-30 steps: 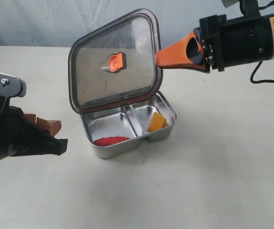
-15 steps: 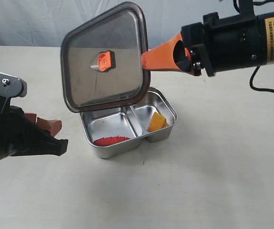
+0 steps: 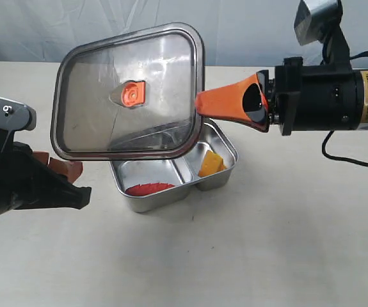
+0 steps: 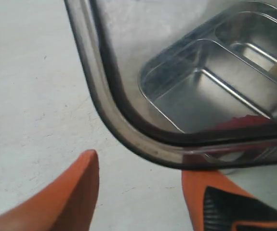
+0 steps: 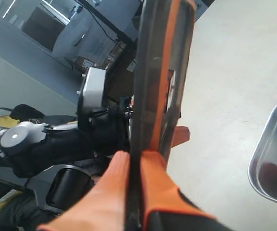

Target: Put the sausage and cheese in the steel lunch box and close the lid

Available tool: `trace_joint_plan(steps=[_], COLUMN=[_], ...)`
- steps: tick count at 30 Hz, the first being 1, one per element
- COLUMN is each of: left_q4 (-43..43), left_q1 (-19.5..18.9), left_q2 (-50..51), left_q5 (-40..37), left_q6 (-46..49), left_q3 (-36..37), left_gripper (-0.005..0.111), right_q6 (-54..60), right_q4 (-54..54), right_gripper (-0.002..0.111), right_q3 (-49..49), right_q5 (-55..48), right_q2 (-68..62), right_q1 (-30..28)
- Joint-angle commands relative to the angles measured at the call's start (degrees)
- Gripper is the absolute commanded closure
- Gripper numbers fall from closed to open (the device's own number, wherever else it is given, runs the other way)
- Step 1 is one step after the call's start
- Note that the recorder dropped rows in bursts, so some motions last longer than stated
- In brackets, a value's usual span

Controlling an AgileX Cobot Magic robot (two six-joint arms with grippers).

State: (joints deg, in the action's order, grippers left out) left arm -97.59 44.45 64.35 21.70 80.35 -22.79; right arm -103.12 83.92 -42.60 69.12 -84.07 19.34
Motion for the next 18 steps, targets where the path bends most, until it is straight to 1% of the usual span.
trace_joint_plan(steps=[1, 5, 7, 8, 11, 18], left_q4=[0.58, 0.58, 0.58, 0.58, 0.62, 0.62], left_q1=[-0.25, -0.25, -0.25, -0.25, -0.25, -0.25], left_q2=[-0.43, -0.43, -0.43, -0.43, -0.43, -0.43], left_q5=[-0.12, -0.12, -0.12, -0.12, -0.25, -0.10], left_q6=[-0.43, -0.43, -0.43, -0.43, -0.43, -0.43], left_q3=[0.11, 0.11, 0.11, 0.11, 0.11, 0.11], left_gripper=[0.056, 0.056, 0.056, 0.056, 0.056, 0.056], right_q6=[-0.16, -2.53, -7.15, -9.01, -9.79, -10.84], right_q4=[0.80, 7.69, 16.03, 16.03, 16.03, 16.03], right_gripper=[0.109, 0.109, 0.109, 0.109, 0.109, 0.109], right_q3=[0.28, -0.28, -2.48, -3.59, -5.74, -9.37], right_q5=[0.84, 0.84, 0.84, 0.84, 0.84, 0.84], right_q2=[-3.75, -6.17, -7.68, -8.46, -10.37, -12.33], right_q1=[-3.09, -7.39, -9.78, -10.43, -12.45, -12.70])
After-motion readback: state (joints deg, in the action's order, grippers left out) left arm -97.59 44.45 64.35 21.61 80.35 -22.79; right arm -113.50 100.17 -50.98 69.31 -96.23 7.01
